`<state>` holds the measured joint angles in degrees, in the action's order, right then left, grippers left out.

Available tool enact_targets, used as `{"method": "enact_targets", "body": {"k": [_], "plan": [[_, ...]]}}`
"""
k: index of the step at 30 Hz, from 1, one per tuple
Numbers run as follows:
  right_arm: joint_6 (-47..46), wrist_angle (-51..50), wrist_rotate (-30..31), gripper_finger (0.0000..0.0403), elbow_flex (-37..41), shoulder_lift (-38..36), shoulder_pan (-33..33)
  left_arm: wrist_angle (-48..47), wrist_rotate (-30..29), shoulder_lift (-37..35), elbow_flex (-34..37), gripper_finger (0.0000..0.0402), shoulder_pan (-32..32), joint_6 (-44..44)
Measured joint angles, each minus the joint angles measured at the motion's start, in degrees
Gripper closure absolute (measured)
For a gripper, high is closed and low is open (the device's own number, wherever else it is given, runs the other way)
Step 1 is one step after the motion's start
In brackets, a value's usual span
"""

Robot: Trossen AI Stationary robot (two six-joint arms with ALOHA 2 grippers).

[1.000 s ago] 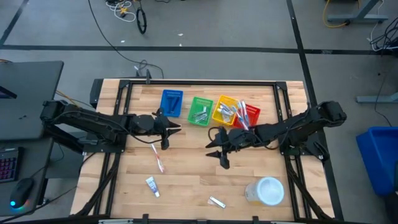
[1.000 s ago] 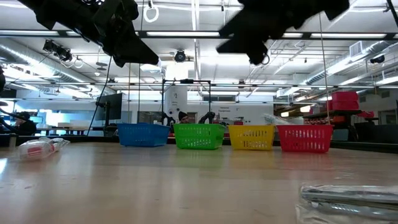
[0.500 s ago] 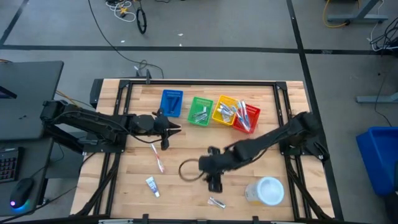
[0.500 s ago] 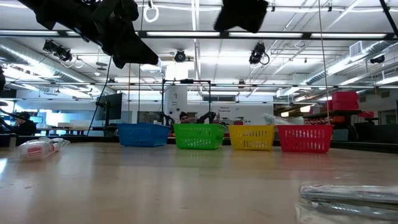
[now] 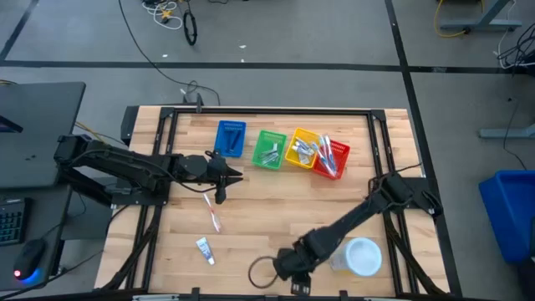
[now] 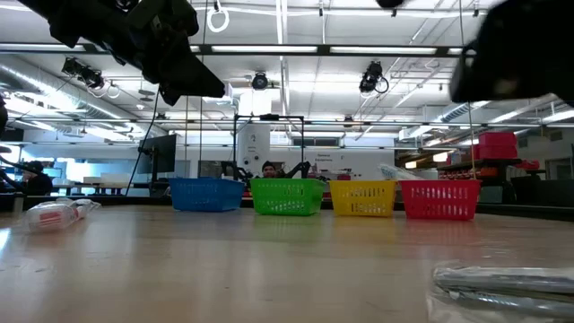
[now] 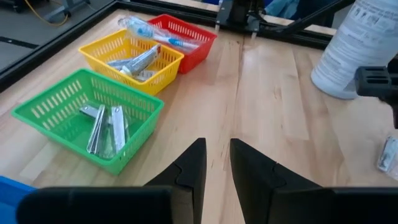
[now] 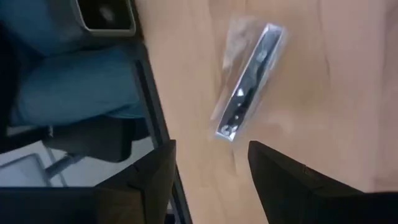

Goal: Pick & Place Travel size toiletries
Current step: Put the silver nail cutter into the green bin

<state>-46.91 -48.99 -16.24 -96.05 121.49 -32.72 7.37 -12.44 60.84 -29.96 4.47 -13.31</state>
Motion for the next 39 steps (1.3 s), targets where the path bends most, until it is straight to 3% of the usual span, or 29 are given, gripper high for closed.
{"method": "enact_targets", "body": {"k": [7, 19, 24, 32, 39], "plan": [[-4.21, 0.76, 5.73, 0.0198, 0.00, 3.18, -1.14, -0.35, 0.05, 0.43, 0.51, 0.0323, 0.02, -0.02], [-2.07, 1.66, 4.05, 0.0199, -0.22, 6.45, -1.54, -0.13, -0.03, 1.18, 0.53, 0.0323, 0.00, 0.15], [3.80, 0.83, 5.59, 0.0237, -0.20, 6.49, -1.71, -0.14, -0.14, 1.18, 0.53, 0.0323, -0.02, 0.16], [5.60, -0.49, 7.48, 0.0310, -0.15, 6.58, -1.71, -0.15, -0.14, 1.18, 0.53, 0.0323, 0.00, 0.18], [10.46, -0.95, 7.23, 0.0340, 0.01, 6.00, -1.35, -0.15, -0.13, 1.18, 0.53, 0.0322, 0.00, 0.05]]}}
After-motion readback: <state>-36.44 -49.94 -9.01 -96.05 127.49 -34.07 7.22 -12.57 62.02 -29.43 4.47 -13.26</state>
